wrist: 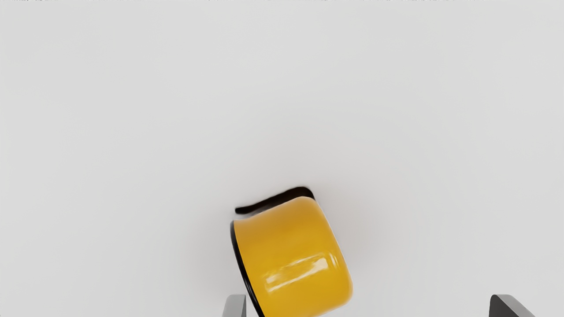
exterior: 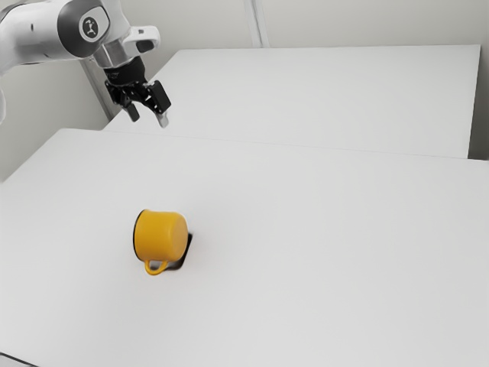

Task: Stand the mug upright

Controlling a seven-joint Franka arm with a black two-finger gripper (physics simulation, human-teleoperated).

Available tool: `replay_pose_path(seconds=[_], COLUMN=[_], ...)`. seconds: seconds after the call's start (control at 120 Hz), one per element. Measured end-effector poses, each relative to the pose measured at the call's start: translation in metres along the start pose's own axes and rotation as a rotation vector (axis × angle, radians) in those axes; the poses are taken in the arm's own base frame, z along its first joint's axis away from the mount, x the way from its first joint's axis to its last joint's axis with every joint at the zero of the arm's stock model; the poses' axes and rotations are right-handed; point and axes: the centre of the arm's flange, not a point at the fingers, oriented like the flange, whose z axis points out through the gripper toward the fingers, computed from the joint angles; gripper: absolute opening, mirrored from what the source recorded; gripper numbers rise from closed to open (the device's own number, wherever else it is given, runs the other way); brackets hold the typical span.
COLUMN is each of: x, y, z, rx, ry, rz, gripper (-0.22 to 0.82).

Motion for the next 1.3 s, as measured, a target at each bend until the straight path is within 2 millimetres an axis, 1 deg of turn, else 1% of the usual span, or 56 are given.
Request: replay_pose_path(seconds=[0.242,0.358,0.408,0.442,0.492,0.6,0.7,0.8,0.858,0.892,0.942,1.0,1.033,1.108,1.158,1.225,1.3], x=[0.0,-0.001,-0.006,-0.011,-0.021,-0.048,-0.069,-0.093,-0.105,-0.113,-0.125,-0.135,-0.137,-0.143,-0.144,-0.147,-0.156], y=[0.001,0.001,-0.003,-0.011,-0.028,-0.072,-0.114,-0.148,-0.167,-0.173,-0.174,-0.172,-0.171,-0.165,-0.164,-0.168,-0.172], z=[-0.002,0.007,0.014,0.017,0.018,0.023,0.034,0.058,0.078,0.092,0.112,0.129,0.139,0.171,0.188,0.21,0.232], rx=[0.001,-0.008,-0.043,-0.075,-0.119,-0.224,-0.335,-0.461,-0.533,-0.58,-0.646,-0.704,-0.733,-0.811,-0.85,-0.885,-0.928], ry=[0.012,-0.007,-0.017,-0.022,-0.023,-0.017,-0.003,0.013,0.024,0.027,0.033,0.047,0.058,0.067,0.076,0.081,0.091], rz=[0.019,0.024,0.009,-0.011,-0.05,-0.133,-0.194,-0.239,-0.261,-0.272,-0.281,-0.28,-0.277,-0.277,-0.274,-0.274,-0.283], gripper=[0.6,0.6,0.6,0.6,0.6,0.6,0.6,0.6,0.6,0.6,0.6,0.6,0.6,0.6,0.6,0.6,0.6])
